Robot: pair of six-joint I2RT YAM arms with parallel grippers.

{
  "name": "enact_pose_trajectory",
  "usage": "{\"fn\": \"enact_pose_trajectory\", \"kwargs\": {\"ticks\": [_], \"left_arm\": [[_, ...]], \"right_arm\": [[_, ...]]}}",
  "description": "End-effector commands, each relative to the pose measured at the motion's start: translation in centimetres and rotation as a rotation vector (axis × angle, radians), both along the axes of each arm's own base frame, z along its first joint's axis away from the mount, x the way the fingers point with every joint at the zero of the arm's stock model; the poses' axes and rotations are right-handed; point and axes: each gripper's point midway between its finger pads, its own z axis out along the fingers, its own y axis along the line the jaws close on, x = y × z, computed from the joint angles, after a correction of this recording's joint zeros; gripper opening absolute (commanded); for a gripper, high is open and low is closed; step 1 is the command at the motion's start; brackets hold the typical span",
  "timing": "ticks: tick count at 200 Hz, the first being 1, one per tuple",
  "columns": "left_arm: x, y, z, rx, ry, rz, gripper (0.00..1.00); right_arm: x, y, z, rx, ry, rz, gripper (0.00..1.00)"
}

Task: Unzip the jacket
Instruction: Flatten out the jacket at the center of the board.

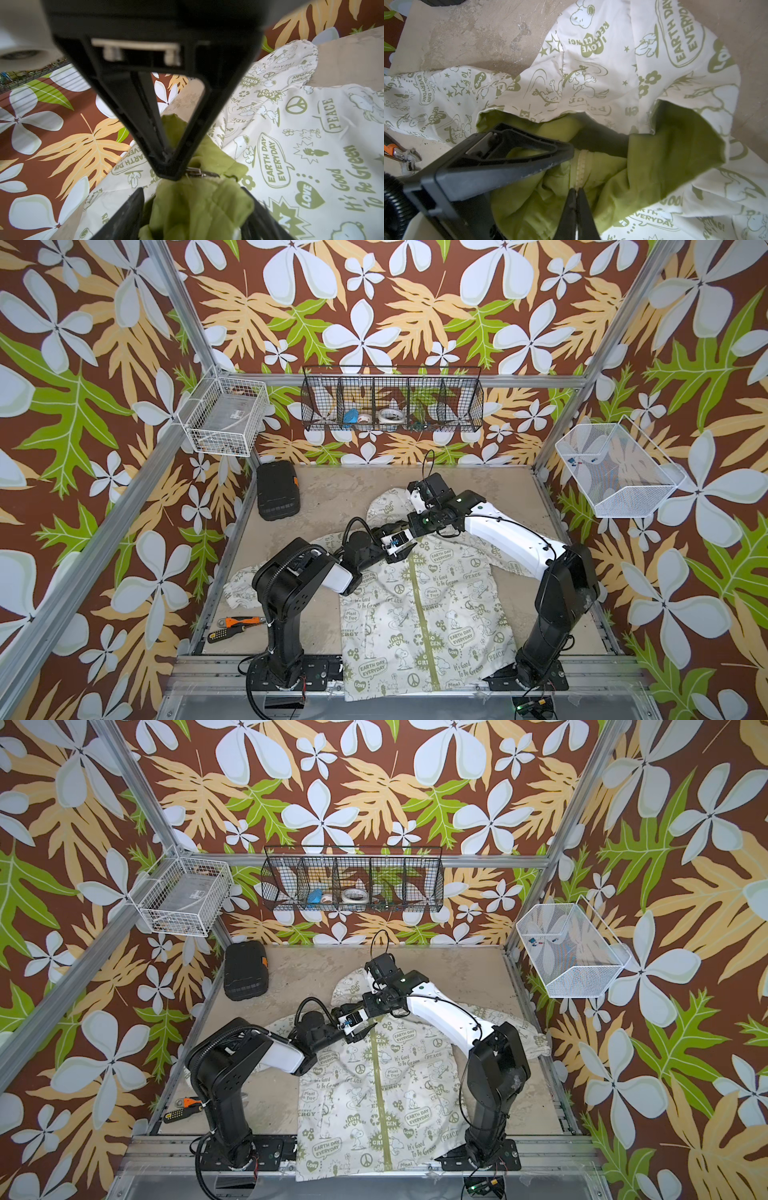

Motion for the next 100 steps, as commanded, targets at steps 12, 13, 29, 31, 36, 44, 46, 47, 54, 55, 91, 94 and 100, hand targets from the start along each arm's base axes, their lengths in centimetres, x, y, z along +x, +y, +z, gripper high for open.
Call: {"fn": "enact_pose_trajectory", "kwargs": {"ticks": [12,13,29,31,36,44,46,47,54,55,91,94,100], "left_arm": [[0.9,0.1,-0.1,-0.017,0.021,0.036,0.59],[1.0,0.1,-0.1,-0.019,0.021,0.039,0.59],[2.1,0.7,1.0,-0.073,0.012,0.108,0.52],[2.1,0.8,1.1,-0.077,0.008,0.112,0.52],[2.2,0.9,1.5,-0.09,-0.004,0.117,0.52],[2.1,0.9,2.1,-0.11,-0.016,0.116,0.52],[2.1,0.9,2.2,-0.114,-0.015,0.116,0.52],[2.1,0.9,2.2,-0.115,-0.015,0.115,0.52],[2.1,0.7,2.5,-0.122,-0.014,0.108,0.51],[2.1,0.7,2.5,-0.123,-0.013,0.106,0.51],[2.1,0.4,2.7,-0.15,0.002,0.09,0.32],[2.2,0.3,2.6,-0.152,0.005,0.091,0.3],[2.2,0.3,2.5,-0.155,0.01,0.091,0.26]], "right_arm": [[-0.7,1.1,1.1,0.061,0.013,0.042,0.0],[-0.7,1.1,1.1,0.062,0.014,0.042,0.0],[-0.9,1.3,1.3,0.071,0.017,0.05,0.0],[-0.9,1.3,1.3,0.073,0.018,0.051,0.0],[-0.9,1.3,1.3,0.076,0.019,0.052,0.0],[-0.9,1.4,1.2,0.079,0.021,0.05,0.0],[-1.0,1.4,1.2,0.078,0.022,0.049,0.0],[-1.0,1.4,1.2,0.078,0.023,0.048,0.0],[-1.0,1.4,1.1,0.079,0.026,0.047,0.0],[-1.0,1.4,1.1,0.08,0.026,0.047,0.0],[-1.1,1.4,1.4,0.097,0.031,0.03,0.0],[-1.0,1.4,1.5,0.098,0.03,0.027,0.01],[-1.1,1.3,1.6,0.101,0.027,0.021,0.02]]}}
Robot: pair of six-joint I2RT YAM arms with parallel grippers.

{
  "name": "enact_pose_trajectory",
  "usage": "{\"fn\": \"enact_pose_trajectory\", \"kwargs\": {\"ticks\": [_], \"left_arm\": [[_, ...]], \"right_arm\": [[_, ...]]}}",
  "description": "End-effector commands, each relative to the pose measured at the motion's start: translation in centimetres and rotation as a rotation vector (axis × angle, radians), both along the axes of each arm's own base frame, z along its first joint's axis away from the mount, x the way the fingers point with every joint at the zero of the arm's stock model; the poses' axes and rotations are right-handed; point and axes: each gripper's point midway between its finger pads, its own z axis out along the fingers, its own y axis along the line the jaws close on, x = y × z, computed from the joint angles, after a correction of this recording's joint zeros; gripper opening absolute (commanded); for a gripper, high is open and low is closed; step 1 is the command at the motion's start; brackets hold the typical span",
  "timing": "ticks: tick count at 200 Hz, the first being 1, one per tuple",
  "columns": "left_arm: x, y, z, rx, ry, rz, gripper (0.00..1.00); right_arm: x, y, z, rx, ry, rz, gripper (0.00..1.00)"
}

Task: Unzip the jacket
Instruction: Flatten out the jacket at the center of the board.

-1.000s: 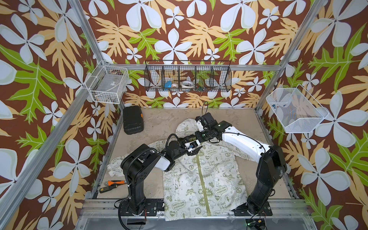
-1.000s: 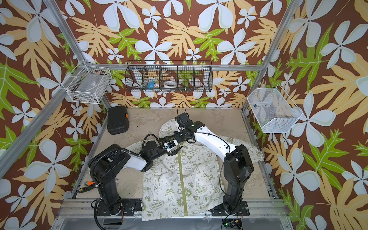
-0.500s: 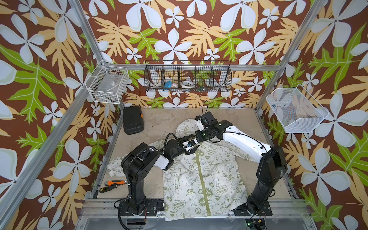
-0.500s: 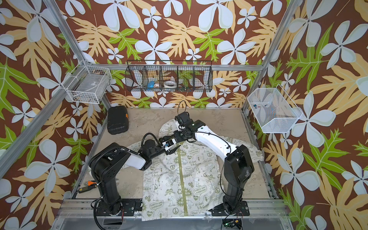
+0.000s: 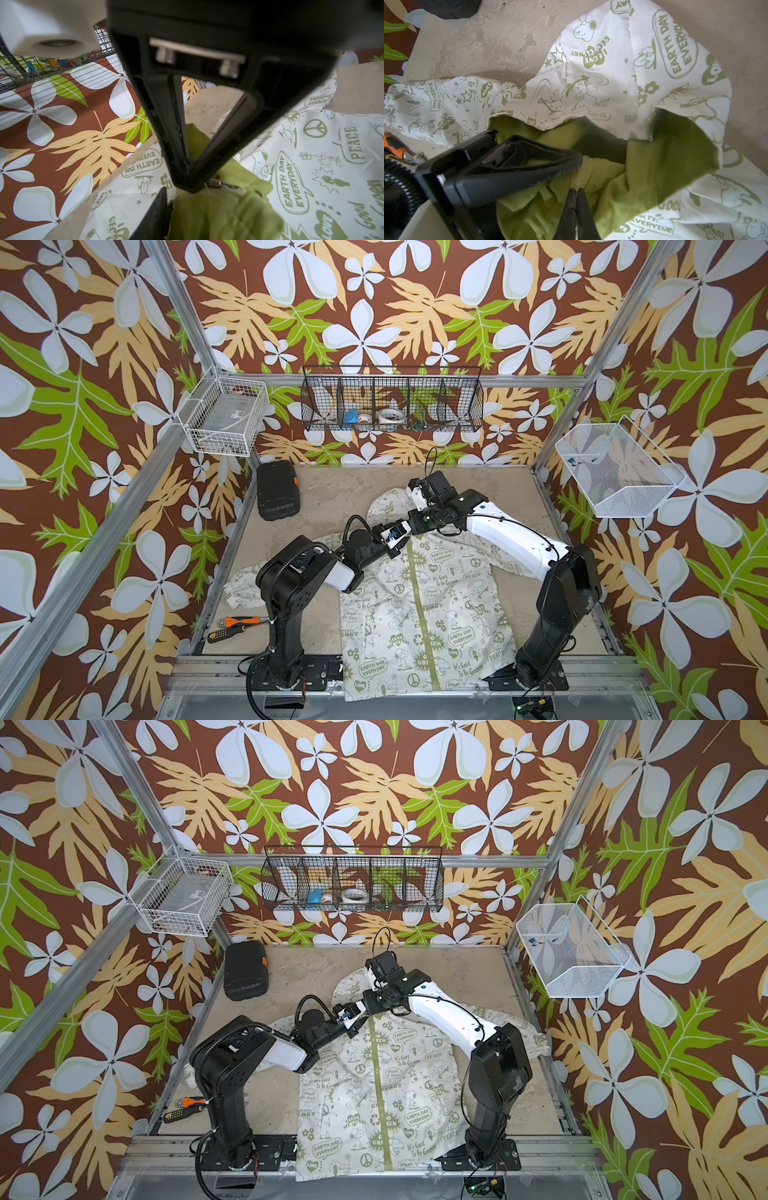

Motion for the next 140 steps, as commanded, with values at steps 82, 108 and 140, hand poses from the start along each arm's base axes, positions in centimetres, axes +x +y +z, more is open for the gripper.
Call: {"fn": "enact_pose_trajectory", "kwargs": {"ticks": [82,108,140], "left_arm": [[1.7,0.0,1.1,-0.068,-0.055,0.062,0.0],[1.6,0.1,1.1,-0.067,-0.065,0.062,0.0],[1.1,0.8,1.6,-0.07,-0.11,0.081,0.0]], "right_arm": [[-3.9,-2.0,3.2,0.12,0.008,-0.029,0.22],[-5.0,-3.4,3.5,0.117,-0.004,-0.034,0.29],[-4.0,-4.3,3.7,0.137,-0.037,-0.026,0.31]]}}
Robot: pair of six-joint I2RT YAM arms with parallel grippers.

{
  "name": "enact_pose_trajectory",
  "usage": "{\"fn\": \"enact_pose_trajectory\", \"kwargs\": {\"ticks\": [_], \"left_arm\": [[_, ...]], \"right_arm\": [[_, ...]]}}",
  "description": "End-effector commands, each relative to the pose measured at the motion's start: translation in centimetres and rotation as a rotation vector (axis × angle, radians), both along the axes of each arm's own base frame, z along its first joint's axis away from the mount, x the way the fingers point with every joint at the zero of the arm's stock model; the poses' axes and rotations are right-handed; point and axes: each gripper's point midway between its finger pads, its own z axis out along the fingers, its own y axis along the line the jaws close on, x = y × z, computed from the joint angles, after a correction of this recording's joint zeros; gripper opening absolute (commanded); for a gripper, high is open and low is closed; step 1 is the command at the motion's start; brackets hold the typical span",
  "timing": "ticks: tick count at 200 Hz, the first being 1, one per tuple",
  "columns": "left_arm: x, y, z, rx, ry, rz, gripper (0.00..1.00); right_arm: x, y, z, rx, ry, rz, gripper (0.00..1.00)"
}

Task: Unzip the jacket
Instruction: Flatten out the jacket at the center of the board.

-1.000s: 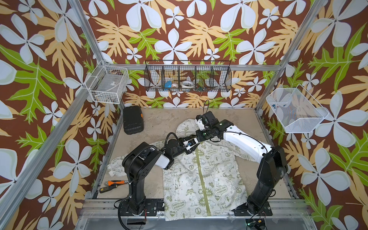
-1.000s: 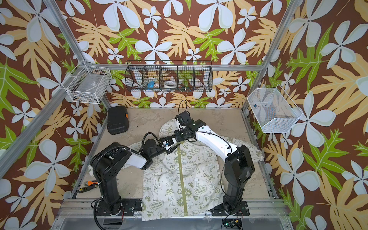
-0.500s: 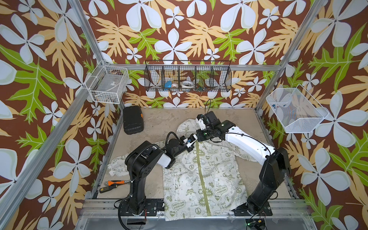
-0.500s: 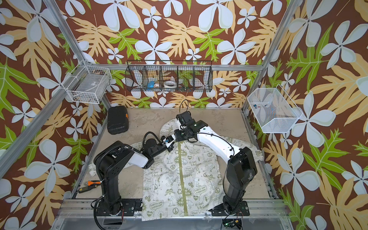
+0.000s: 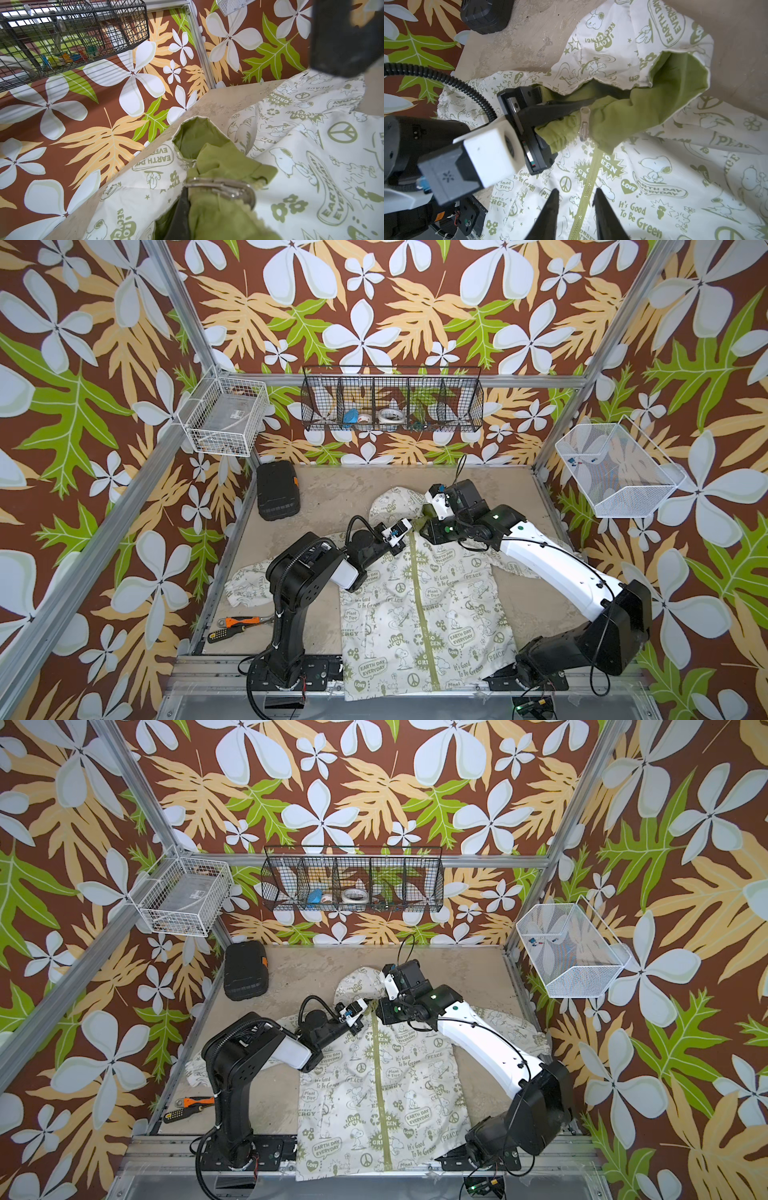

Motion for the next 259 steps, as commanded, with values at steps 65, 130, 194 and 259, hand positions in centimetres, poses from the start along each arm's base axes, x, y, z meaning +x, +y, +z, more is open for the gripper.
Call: {"fn": "enact_pose_trajectory", "kwargs": {"ticks": [65,130,194,259], "left_arm": [[-1.2,0.2,2.6,-0.045,-0.122,-0.003,0.0],[-3.5,-0.2,3.0,-0.125,-0.114,-0.117,0.0],[-4.0,-0.9,2.7,-0.121,-0.083,-0.171,0.0],[-4.1,-0.7,2.6,-0.125,-0.072,-0.169,0.0]], "right_arm": [[3.6,3.7,2.8,0.161,-0.123,0.312,0.6],[4.5,2.9,3.8,0.525,-0.138,0.453,0.61],[2.2,4.1,3.5,0.638,-0.09,0.694,0.67],[2.7,4.1,-0.3,0.625,-0.001,0.71,0.67]]}}
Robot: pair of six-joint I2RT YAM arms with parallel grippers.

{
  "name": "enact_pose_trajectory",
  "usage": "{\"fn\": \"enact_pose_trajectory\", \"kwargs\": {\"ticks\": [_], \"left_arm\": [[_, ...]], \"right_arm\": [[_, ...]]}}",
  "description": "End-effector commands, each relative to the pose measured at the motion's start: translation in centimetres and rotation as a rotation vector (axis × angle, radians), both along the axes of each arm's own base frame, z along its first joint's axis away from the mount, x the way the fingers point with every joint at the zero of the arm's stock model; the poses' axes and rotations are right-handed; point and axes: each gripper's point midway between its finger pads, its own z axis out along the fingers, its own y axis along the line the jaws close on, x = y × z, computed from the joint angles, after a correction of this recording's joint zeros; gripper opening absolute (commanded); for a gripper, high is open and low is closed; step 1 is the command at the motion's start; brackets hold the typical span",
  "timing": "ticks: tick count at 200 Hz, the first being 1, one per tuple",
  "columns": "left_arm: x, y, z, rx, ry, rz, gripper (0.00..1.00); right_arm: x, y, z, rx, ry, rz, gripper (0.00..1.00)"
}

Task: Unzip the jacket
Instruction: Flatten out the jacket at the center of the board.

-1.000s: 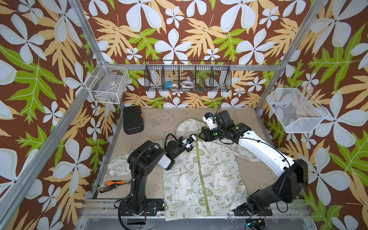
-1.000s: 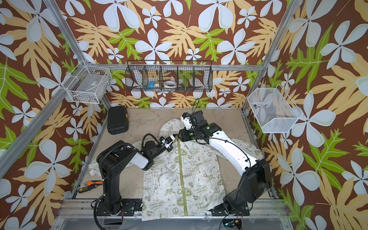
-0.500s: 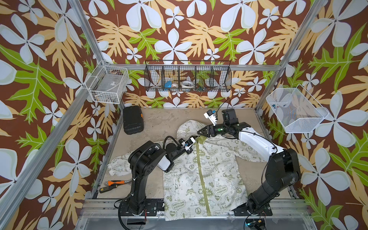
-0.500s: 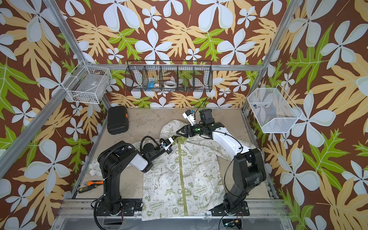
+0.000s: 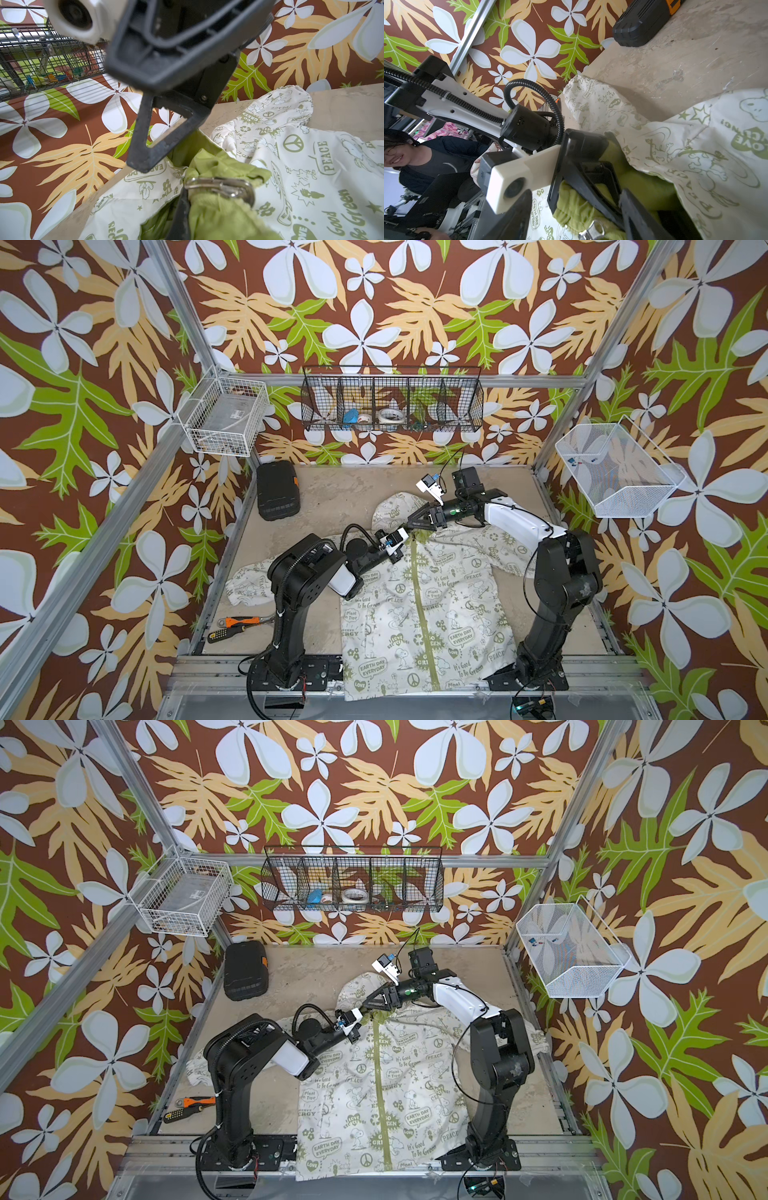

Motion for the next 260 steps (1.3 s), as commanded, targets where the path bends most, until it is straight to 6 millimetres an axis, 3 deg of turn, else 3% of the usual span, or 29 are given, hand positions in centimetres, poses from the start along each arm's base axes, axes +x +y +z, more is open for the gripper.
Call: {"fn": "enact_pose_trajectory", "kwargs": {"ticks": [1,150,260], "left_arm": [[-0.5,0.0,1.9,-0.048,-0.052,-0.019,0.0],[0.6,0.9,1.3,-0.068,-0.012,0.049,0.0],[1.8,1.3,1.2,-0.049,0.014,0.073,0.0]], "right_arm": [[-0.8,-0.1,-0.1,0.017,-0.001,0.047,0.67],[-2.2,-0.5,-2.0,0.016,0.065,0.088,0.53],[-4.0,-0.3,-0.3,0.009,0.04,0.067,0.49]]}}
